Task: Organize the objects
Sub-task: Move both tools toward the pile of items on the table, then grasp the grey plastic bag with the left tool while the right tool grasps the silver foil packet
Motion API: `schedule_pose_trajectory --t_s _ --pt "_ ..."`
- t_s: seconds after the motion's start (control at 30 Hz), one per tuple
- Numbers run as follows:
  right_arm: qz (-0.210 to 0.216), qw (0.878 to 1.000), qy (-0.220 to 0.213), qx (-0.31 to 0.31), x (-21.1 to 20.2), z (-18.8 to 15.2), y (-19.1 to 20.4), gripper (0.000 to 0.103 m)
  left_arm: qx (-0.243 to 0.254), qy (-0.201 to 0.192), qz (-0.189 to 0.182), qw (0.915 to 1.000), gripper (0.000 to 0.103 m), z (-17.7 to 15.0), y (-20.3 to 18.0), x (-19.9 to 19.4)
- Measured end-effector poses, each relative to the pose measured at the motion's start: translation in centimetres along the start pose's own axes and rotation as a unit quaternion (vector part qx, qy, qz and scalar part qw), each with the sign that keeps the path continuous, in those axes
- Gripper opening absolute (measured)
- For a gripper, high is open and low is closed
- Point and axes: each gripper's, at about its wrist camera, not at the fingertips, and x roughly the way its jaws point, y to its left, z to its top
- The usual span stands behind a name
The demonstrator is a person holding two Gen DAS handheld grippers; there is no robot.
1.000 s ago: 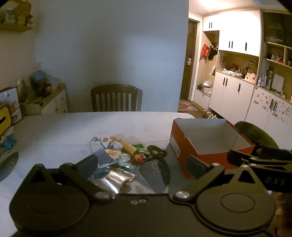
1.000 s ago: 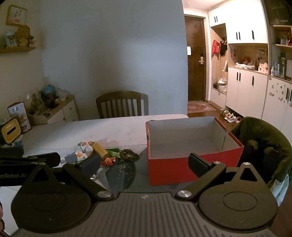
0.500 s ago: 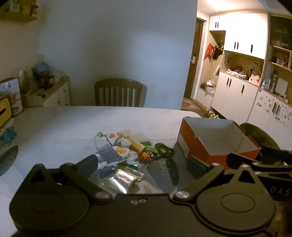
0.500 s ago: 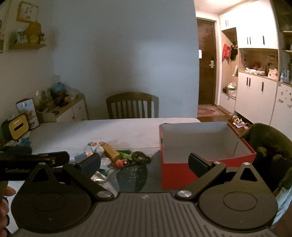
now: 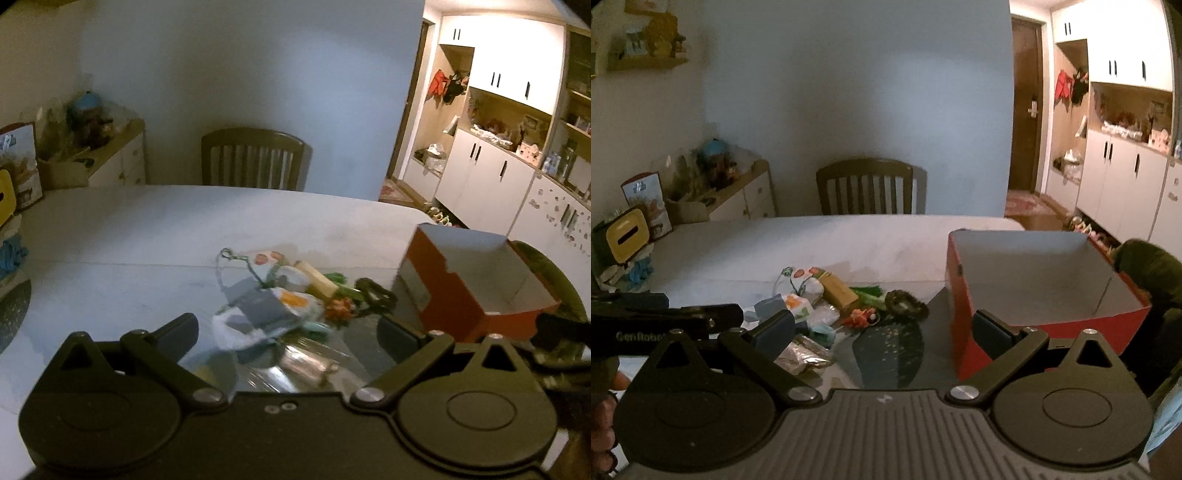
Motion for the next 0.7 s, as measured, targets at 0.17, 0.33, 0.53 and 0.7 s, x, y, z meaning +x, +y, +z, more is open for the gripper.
schedule_pose_trajectory --t_s 0.17,0.33,0.53,0.7 --pt "0.025 0.999 0.033 -0.007 2.4 -0.2 1.4 0.103 0.062 0.012 -0.025 0.9977 0.102 0.6 1.4 3.3" --pt "0.038 0.997 0.064 -0.015 4.9 -0.3 3.1 0.103 0.055 0.028 -0.022 0.9978 0.102 1.0 3.4 6.7" --pt "0.048 0.994 0.101 -0.009 8.9 -1.0 5.7 0.103 0.094 0.052 -0.055 0.9927 0.102 0.8 3.5 9.7" --pt "0.049 0.991 0.126 -0.017 12.1 -2.2 7.7 0.103 0.106 0.070 -0.065 0.9898 0.102 1.0 3.7 11.8"
